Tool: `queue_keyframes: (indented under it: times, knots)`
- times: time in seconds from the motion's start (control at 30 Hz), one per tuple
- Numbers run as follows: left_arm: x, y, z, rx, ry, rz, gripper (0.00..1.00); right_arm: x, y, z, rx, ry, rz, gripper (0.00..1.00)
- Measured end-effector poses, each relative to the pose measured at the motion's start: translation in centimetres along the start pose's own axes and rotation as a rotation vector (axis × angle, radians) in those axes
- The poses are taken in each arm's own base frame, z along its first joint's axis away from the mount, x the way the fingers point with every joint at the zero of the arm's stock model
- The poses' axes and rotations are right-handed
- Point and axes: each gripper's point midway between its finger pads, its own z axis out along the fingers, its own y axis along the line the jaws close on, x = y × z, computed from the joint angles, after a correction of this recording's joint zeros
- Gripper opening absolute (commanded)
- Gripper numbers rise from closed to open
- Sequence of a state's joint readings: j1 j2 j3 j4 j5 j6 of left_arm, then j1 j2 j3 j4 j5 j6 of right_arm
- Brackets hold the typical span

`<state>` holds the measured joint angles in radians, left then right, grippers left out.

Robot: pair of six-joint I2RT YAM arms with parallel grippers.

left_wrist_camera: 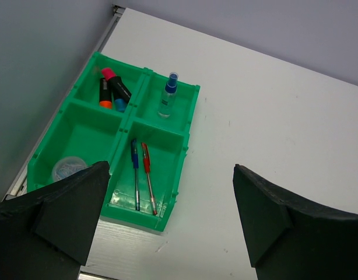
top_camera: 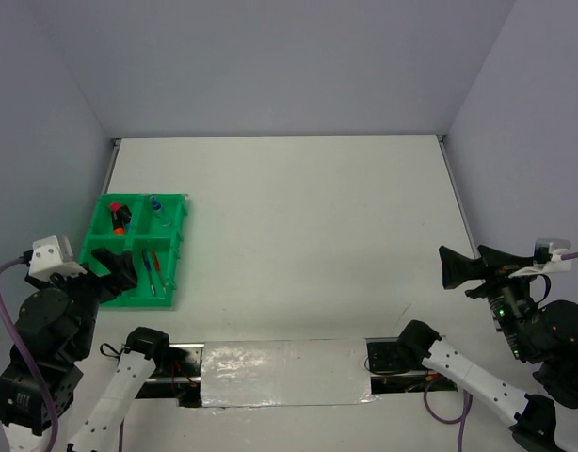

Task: Sort the stationery into containers
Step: Reset both arms

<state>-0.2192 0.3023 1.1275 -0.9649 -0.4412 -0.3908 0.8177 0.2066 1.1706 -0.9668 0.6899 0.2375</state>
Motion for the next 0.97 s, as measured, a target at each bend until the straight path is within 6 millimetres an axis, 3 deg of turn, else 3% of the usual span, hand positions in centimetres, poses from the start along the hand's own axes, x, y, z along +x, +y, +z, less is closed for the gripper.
queue_keyframes:
  times: [0.97]
  knots:
    - [0.5,0.8,-0.1,-0.027,-0.013,-0.002,0.99,0.9,1.1,0.5,-0.042,0.027,-0.011,1.0]
